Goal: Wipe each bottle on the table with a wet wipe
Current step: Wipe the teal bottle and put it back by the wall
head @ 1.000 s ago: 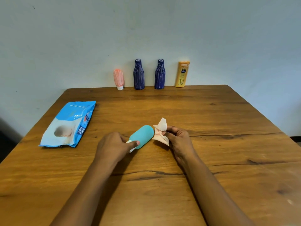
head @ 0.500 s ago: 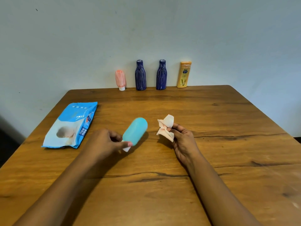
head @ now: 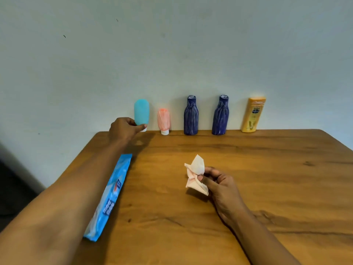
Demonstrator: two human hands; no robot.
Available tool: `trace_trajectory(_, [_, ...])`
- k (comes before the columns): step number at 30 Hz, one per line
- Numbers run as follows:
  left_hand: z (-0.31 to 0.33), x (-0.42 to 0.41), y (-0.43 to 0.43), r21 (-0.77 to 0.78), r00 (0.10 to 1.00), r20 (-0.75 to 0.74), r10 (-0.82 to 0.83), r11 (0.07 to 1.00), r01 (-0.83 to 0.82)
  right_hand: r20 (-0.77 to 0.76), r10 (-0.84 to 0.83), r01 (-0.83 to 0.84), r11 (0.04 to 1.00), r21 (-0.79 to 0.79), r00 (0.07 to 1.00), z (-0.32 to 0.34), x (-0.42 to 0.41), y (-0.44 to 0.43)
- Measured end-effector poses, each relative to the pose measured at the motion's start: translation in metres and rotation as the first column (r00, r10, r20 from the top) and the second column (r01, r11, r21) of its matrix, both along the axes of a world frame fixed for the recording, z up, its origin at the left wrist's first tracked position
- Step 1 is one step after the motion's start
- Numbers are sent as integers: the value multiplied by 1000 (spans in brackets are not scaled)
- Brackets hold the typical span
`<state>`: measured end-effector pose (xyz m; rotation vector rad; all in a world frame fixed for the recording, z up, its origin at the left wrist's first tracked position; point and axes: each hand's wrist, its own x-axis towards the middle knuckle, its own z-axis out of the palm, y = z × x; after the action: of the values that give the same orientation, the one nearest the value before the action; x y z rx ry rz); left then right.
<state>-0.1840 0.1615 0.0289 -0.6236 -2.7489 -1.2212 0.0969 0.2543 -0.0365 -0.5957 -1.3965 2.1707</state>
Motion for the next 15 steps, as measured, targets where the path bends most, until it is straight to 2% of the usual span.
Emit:
trace_trajectory(5, [-26, -51, 14, -117, 999, 14, 52, 992, -50, 15, 43, -43, 998, 38, 999, -2, -13, 8])
trace_trajectory(8, [-38, -63, 19, -79, 994, 97, 39, 996, -32, -15, 54, -54, 998, 31, 998, -2, -12, 10])
trace_trajectory(11, [-44, -73, 18, -43, 993, 113, 25, 999, -21, -39, 51, -50, 999, 19, 998, 0, -15, 9])
trace_trajectory(15, [-43, -81, 18, -66, 988, 153, 3, 998, 8, -43, 60, -59, 998, 19, 997, 1, -15, 8])
